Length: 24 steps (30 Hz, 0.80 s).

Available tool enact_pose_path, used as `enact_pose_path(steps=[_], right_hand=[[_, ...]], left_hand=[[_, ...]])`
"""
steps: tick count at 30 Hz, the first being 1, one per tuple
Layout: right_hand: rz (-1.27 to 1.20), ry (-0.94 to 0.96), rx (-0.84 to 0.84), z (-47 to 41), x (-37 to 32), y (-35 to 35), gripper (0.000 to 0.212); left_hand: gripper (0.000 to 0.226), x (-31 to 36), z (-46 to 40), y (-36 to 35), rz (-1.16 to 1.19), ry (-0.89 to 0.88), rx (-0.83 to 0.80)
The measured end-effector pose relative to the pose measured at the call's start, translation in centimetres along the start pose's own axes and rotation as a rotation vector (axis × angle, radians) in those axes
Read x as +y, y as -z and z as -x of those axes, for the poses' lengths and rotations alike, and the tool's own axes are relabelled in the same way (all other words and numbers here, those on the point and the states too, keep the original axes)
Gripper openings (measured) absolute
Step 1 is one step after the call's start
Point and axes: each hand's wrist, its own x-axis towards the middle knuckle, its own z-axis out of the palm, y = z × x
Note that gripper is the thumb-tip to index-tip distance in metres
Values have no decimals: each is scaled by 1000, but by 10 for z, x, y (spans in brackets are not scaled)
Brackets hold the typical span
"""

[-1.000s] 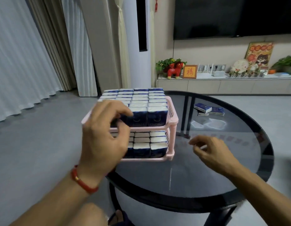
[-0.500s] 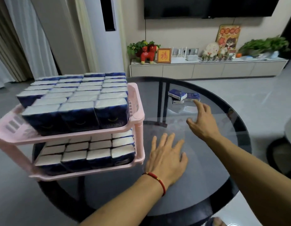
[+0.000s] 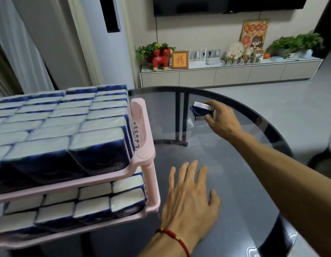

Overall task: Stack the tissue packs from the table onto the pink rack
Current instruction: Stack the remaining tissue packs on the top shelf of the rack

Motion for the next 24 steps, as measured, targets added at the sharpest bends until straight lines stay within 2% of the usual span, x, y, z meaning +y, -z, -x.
enact_pose_path(steps=[2,5,7,10,12,14,15,16,17,19,21,24], right_hand=[[-222,-70,-192,19,-3,29,31],[-526,-178,-677,49,-13,66,36],[-572,-221,-879,63,-21,73,41],[-507,-141,-1017,70,-32,65,32],[-514,-143,-907,66,-34,52,26],[-366,-116,-566,51,-27,34,25],[-206,-75,-387,42,-21,24,27],[-50,-52,-278,33,-15,14,36],[58,-54,-247,25,-9,3,48],[199,-98,-311,12,-6,-14,64],[318,-127,-363,5,-5,-26,65],[390,-117,-310,8,-9,-27,57]], left_hand=[[70,1,-1,4,109,30,38],[78,-1,-3,11,300,99,82],[80,-1,-3,15,397,110,126],[69,-4,-4,15,446,101,116],[63,-8,-5,10,425,94,123],[62,-10,-7,6,388,103,143],[64,-10,-8,5,375,101,158],[66,-10,-8,4,367,94,169],[67,-10,-9,3,358,87,173],[67,-11,-10,1,345,81,177],[68,-11,-11,0,345,92,191],[66,-9,-11,1,351,104,207]])
